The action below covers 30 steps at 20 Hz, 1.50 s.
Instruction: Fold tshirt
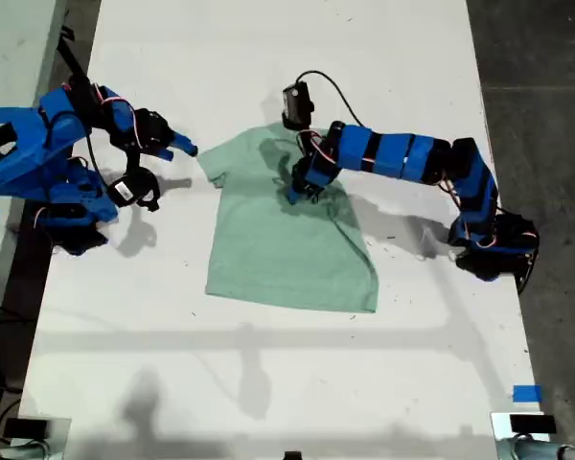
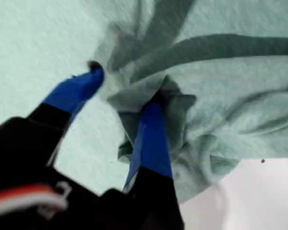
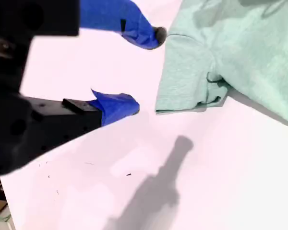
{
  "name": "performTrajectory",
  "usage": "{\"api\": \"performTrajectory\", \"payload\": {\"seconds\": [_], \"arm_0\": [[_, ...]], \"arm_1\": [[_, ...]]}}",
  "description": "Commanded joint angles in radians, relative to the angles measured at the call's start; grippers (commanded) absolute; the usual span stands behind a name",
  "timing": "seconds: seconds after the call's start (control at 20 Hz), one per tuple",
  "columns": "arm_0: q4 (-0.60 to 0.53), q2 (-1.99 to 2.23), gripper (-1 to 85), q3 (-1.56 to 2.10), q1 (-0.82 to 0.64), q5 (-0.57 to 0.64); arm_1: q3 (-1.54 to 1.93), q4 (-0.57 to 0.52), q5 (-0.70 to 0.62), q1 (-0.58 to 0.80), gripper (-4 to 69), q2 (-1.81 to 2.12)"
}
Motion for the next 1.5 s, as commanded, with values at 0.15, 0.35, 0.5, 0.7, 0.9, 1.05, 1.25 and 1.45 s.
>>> {"api": "performTrajectory", "payload": {"seconds": [0.15, 0.35, 0.5, 0.7, 0.9, 1.05, 1.25, 1.45], "arm_0": [[0.008, -0.014, 18.4, -0.072, 0.015, -0.018], [0.051, -0.138, 21.0, -0.169, -0.029, 0.015], [0.038, -0.291, 22.0, -0.250, -0.069, 0.071], [-0.067, -0.529, 22.9, -0.296, -0.150, 0.153], [-0.114, -0.772, 26.0, -0.403, -0.163, 0.172], [-0.127, -0.954, 27.8, -0.494, -0.160, 0.175], [-0.129, -1.134, 17.5, -0.541, -0.173, 0.175], [-0.132, -1.134, 0.5, -0.535, -0.198, 0.187]], "arm_1": [[-0.084, 0.287, -0.025, 0.032, 26.4, 0.374], [0.064, 0.359, -0.006, 0.038, 24.6, 0.614], [0.124, 0.359, 0.014, 0.015, 23.1, 0.672], [0.126, 0.357, 0.020, -0.017, 22.8, 0.675], [0.126, 0.365, 0.014, -0.025, 22.8, 0.689], [0.126, 0.371, 0.005, -0.023, 22.8, 0.704], [0.158, 0.377, 0.000, -0.018, 22.7, 0.746], [0.255, 0.356, 0.002, 0.003, 22.5, 0.816]]}}
